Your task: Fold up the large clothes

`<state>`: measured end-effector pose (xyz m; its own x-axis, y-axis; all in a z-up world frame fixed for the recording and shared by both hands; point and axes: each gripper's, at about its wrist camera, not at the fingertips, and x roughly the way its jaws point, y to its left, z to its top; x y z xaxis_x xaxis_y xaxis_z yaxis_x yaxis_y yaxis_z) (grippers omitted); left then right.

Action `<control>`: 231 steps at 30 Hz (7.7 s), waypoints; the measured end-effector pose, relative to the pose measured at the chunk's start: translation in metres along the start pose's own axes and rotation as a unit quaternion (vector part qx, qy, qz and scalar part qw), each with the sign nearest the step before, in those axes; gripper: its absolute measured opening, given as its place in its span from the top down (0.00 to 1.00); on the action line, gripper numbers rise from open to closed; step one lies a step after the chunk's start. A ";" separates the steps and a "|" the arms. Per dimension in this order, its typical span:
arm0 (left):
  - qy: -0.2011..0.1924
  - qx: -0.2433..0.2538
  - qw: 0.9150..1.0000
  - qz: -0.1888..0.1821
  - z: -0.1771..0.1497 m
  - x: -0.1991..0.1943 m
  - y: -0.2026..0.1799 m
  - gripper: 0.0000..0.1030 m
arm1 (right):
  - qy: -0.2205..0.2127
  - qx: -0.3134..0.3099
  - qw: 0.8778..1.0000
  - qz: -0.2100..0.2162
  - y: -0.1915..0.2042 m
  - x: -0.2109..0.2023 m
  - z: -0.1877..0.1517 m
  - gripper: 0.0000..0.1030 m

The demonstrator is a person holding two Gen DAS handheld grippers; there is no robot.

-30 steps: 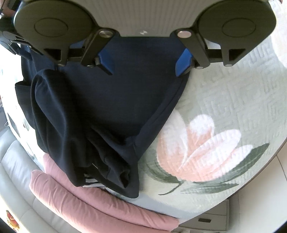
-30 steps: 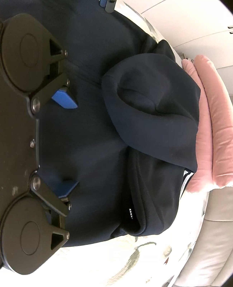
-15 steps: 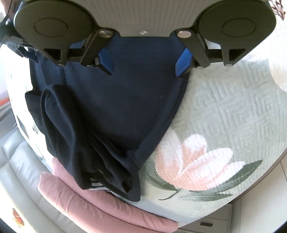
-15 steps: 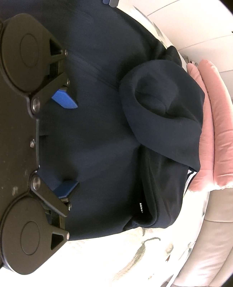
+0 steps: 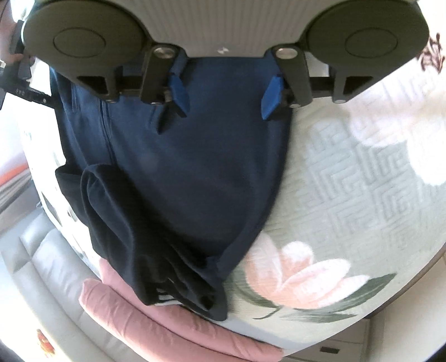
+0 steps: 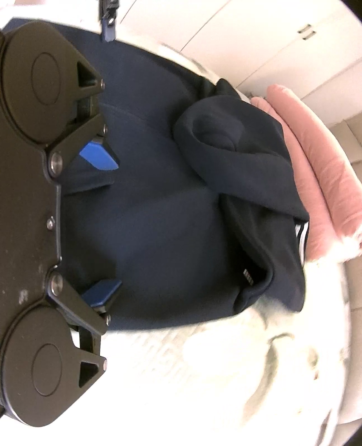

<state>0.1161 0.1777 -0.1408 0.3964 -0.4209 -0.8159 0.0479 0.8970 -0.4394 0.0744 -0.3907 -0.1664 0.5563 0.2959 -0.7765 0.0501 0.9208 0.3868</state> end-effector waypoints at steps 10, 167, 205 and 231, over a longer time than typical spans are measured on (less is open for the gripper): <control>0.009 -0.003 1.000 0.000 -0.003 -0.007 0.001 0.47 | -0.002 0.014 1.000 -0.019 -0.022 -0.023 0.002 0.11; -0.109 0.058 0.990 -0.061 0.324 0.178 -0.057 0.36 | -0.113 -0.086 0.988 -0.061 -0.024 0.162 0.269 0.55; -0.074 -0.027 0.997 -0.010 0.222 0.124 0.016 0.88 | -0.055 0.113 0.991 -0.033 -0.068 0.093 0.178 0.30; -0.060 0.019 0.997 0.034 0.152 0.100 0.017 0.87 | -0.001 0.075 0.995 -0.065 -0.059 0.056 0.105 0.84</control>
<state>0.2958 0.1709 -0.1731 0.5070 -0.3409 -0.7916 0.0504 0.9286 -0.3676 0.1897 -0.4550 -0.1799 0.5389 0.1753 -0.8239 0.2459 0.9028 0.3529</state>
